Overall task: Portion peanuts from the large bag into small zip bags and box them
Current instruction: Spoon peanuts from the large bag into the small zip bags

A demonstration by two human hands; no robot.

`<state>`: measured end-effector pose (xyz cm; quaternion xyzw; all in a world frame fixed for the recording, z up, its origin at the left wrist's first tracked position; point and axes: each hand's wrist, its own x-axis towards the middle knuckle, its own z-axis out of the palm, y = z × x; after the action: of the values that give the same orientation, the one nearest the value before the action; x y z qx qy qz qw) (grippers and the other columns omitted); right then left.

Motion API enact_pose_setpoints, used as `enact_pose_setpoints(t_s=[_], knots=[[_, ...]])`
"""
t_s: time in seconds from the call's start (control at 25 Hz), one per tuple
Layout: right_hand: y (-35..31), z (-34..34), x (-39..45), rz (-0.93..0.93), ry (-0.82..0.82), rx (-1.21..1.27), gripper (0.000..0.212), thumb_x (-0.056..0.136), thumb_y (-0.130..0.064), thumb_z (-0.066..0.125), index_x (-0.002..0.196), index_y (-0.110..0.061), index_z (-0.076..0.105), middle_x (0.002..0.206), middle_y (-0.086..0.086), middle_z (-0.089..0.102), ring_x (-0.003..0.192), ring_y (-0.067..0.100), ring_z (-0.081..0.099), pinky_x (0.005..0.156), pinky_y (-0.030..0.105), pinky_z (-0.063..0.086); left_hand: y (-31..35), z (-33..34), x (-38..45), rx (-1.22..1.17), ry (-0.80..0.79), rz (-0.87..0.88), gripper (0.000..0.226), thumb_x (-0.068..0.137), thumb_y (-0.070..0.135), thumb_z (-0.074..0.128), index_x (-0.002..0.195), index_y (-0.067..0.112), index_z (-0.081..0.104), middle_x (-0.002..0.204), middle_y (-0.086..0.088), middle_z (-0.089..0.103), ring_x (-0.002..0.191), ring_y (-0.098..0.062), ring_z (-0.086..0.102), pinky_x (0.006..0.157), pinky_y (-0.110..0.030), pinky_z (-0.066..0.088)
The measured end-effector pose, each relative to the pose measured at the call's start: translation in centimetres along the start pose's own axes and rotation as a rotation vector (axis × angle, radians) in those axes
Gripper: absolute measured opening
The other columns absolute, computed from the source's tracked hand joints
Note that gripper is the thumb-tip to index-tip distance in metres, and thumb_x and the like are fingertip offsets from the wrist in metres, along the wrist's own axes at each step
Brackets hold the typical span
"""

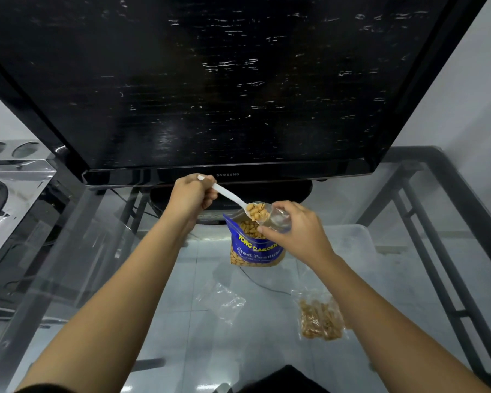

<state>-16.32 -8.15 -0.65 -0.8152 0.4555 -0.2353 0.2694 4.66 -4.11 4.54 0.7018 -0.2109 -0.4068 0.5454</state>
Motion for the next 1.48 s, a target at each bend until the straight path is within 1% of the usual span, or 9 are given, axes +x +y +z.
enact_pose_setpoints(t_s=[0.32,0.48,0.6,0.68,0.8,0.88,1.0,1.16,1.48], knots=[[-0.8,1.0,-0.7,-0.049,0.176,0.305,0.054,0.068,-0.048,0.073,0.111,-0.018,0.062,0.099,-0.004,0.065,0.09,0.01,0.06,0.078,0.022,0.051,4.2,2.7,-4.6,0.551,-0.209,0.538,0.013,0.09,0.021,0.057,0.082,0.018,0.066,0.069,-0.003,0.067,0.061,-0.004,0.061,0.063,-0.017,0.047],[-0.5,1.2,-0.7,0.049,0.238,0.428,0.053,0.07,-0.045,0.074,0.114,-0.02,0.061,0.1,-0.001,0.067,0.088,0.009,0.061,0.074,0.017,0.052,5.7,2.2,-5.9,0.579,0.035,0.857,0.014,0.089,0.022,0.057,0.076,0.024,0.061,0.062,-0.002,0.062,0.056,-0.004,0.052,0.054,-0.014,0.038],[0.1,0.7,-0.9,0.19,0.252,0.602,0.046,0.074,-0.033,0.074,0.116,-0.019,0.06,0.096,-0.003,0.067,0.09,0.011,0.062,0.075,0.02,0.053,4.8,1.0,-3.9,0.277,0.202,0.701,0.021,0.087,0.025,0.055,0.067,0.031,0.058,0.063,-0.012,0.061,0.06,-0.023,0.056,0.061,-0.037,0.049],[0.8,0.4,-1.3,0.225,0.241,0.664,0.043,0.076,-0.031,0.072,0.115,-0.019,0.059,0.095,-0.004,0.067,0.091,0.012,0.062,0.075,0.022,0.054,2.7,0.8,-2.6,0.313,0.123,0.593,0.021,0.087,0.026,0.055,0.068,0.034,0.059,0.065,-0.009,0.062,0.061,-0.026,0.058,0.065,-0.043,0.051],[1.8,0.7,-2.0,0.241,0.187,0.664,0.041,0.076,-0.033,0.072,0.112,-0.018,0.061,0.098,0.0,0.068,0.092,0.015,0.063,0.071,0.021,0.054,-1.1,1.8,-2.4,0.735,-0.207,0.683,0.014,0.092,0.023,0.055,0.09,0.019,0.069,0.078,-0.003,0.069,0.066,-0.009,0.061,0.067,-0.025,0.05],[2.2,1.0,-2.5,0.25,0.153,0.66,0.04,0.076,-0.032,0.072,0.111,-0.017,0.061,0.098,0.0,0.069,0.092,0.015,0.064,0.07,0.019,0.054,-2.9,2.6,-2.5,0.869,-0.323,0.674,0.019,0.093,0.023,0.053,0.098,0.013,0.069,0.084,-0.005,0.071,0.075,-0.011,0.065,0.066,-0.019,0.049],[2.4,1.2,-2.8,0.266,0.132,0.641,0.037,0.077,-0.03,0.071,0.111,-0.016,0.061,0.097,-0.005,0.069,0.093,0.012,0.063,0.068,0.012,0.051,-4.3,3.3,-1.8,0.788,-0.17,0.449,0.018,0.092,0.018,0.052,0.091,0.013,0.069,0.077,-0.012,0.071,0.077,-0.024,0.066,0.07,-0.032,0.054],[2.6,1.1,-2.9,0.274,0.107,0.627,0.038,0.078,-0.033,0.069,0.111,-0.016,0.061,0.097,-0.008,0.069,0.096,0.01,0.063,0.068,0.01,0.051,-4.3,3.9,-1.8,0.363,0.005,0.099,0.019,0.09,0.01,0.051,0.081,0.01,0.067,0.067,-0.008,0.067,0.065,-0.014,0.062,0.066,-0.025,0.051],[2.6,0.3,-2.7,0.266,0.088,0.588,0.04,0.077,-0.036,0.07,0.111,-0.016,0.061,0.099,-0.004,0.069,0.096,0.012,0.063,0.067,0.011,0.051,-4.8,2.3,-0.3,0.079,0.019,-0.108,0.016,0.092,0.013,0.052,0.093,0.004,0.065,0.064,-0.005,0.059,0.051,-0.006,0.052,0.047,-0.015,0.042]])
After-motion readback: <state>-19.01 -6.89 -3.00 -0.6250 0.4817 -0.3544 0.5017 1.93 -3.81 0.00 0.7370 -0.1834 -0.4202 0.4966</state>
